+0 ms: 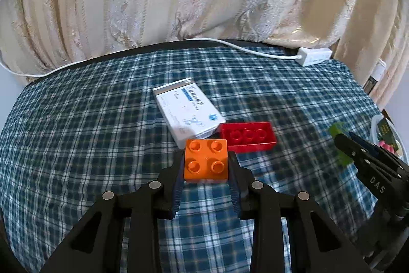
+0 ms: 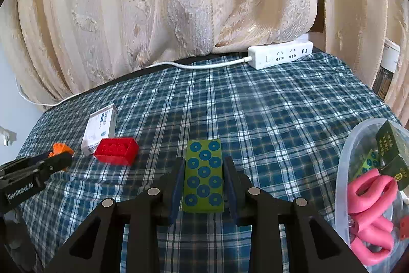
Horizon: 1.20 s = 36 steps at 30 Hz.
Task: Organize objects
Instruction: 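Carry both blocks over the clear bowl and open both grippers to drop them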
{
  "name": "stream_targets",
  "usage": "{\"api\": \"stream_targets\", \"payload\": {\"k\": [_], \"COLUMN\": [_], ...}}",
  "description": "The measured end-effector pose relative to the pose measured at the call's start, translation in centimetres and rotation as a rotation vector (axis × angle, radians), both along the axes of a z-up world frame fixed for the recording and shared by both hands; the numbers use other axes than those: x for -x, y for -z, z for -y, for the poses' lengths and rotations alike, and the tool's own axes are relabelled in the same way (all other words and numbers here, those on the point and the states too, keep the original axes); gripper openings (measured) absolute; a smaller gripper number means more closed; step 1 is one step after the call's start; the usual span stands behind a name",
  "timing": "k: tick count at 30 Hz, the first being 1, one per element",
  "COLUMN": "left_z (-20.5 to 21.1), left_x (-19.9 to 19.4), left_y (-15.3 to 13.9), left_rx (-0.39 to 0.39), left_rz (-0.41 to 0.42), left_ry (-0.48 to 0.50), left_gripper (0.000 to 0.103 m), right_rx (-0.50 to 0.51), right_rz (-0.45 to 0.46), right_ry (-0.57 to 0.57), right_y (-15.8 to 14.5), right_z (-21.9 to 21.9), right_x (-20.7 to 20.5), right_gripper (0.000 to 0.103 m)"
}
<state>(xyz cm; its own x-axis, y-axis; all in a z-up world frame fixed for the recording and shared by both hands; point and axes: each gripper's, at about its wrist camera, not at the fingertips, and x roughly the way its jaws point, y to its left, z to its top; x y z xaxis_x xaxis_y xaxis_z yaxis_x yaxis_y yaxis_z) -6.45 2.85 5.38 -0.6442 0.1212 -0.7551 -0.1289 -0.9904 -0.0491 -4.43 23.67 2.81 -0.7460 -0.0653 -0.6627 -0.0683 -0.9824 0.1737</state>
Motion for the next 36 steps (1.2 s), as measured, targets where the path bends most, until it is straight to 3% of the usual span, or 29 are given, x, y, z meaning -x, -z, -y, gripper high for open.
{"api": "stream_targets", "payload": {"k": [13, 20, 36], "left_z": [-2.1, -3.4, -8.6], "left_x": [-1.9, -3.0, -4.8], "left_y": [-1.4, -1.3, -2.0], "left_rx": [-0.024, -0.017, -0.002], "left_rz": [-0.039, -0.03, -0.035], "left_ry": [0.077, 0.113, 0.226], "left_gripper": [0.032, 0.032, 0.032], "right_rx": [0.014, 0.036, 0.044], "right_rz": [-0.052, -0.093, -0.122], "right_ry": [0.048, 0.077, 0.27], "right_y": [-0.9, -2.3, -3.7], "right_z": [-0.9, -2.3, -11.5], "right_x": [-1.6, -4.5, -12.1], "right_gripper": [0.032, 0.032, 0.032]}}
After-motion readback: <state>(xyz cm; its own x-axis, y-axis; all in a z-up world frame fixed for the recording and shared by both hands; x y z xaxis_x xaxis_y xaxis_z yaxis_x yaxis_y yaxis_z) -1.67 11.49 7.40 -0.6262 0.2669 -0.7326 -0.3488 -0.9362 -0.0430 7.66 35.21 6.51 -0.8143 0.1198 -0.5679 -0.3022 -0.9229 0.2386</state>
